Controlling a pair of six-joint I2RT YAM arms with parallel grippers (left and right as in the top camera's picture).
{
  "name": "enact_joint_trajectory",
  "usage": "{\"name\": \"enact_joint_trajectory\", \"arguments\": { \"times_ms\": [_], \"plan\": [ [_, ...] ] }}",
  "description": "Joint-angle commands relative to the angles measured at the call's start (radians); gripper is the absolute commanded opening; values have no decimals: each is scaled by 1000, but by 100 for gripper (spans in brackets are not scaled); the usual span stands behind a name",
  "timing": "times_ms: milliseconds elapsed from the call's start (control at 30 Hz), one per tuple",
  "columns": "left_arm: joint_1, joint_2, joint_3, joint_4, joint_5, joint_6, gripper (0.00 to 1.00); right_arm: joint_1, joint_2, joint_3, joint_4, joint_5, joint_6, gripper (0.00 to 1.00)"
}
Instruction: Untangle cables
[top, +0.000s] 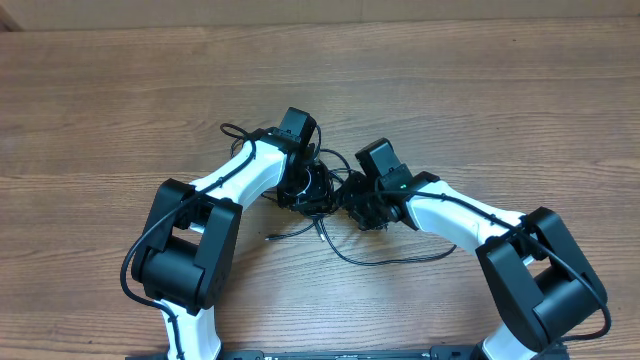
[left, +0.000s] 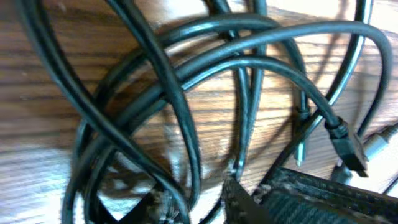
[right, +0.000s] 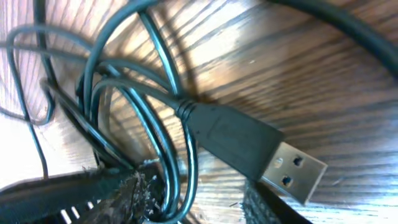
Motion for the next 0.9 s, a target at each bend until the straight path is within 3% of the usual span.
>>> {"name": "enact_joint_trajectory", "arguments": {
  "times_ms": [0, 100, 133, 167, 200, 433, 633, 700, 867],
  "plan": [
    [-6, 92, -51, 18, -179, -20, 25, 10, 14, -13, 7, 85, 69, 48],
    [-6, 92, -52, 30, -178, -22, 25, 10, 14, -13, 13, 87, 68, 48],
    [-6, 92, -52, 33, -177, -22, 21, 10, 14, -13, 13, 89, 65, 48],
    [-6, 92, -52, 36, -177, -22, 8, 10, 14, -13, 13, 88, 65, 48],
    [-6, 92, -52, 40, -177, -22, 4, 10, 14, -13, 13, 87, 66, 48],
    [1, 92, -36, 61, -55, -3, 4, 10, 13, -13, 20, 23, 62, 49],
    [35, 92, 10, 64, 198, 110, 4, 10, 13, -13, 20, -68, 62, 38],
    [48, 92, 10, 82, 196, 115, 4, 10, 13, -13, 20, -86, 62, 34],
    [65, 92, 9, 95, 185, 135, 4, 6, 13, -13, 19, -79, 61, 14]
  ]
}}
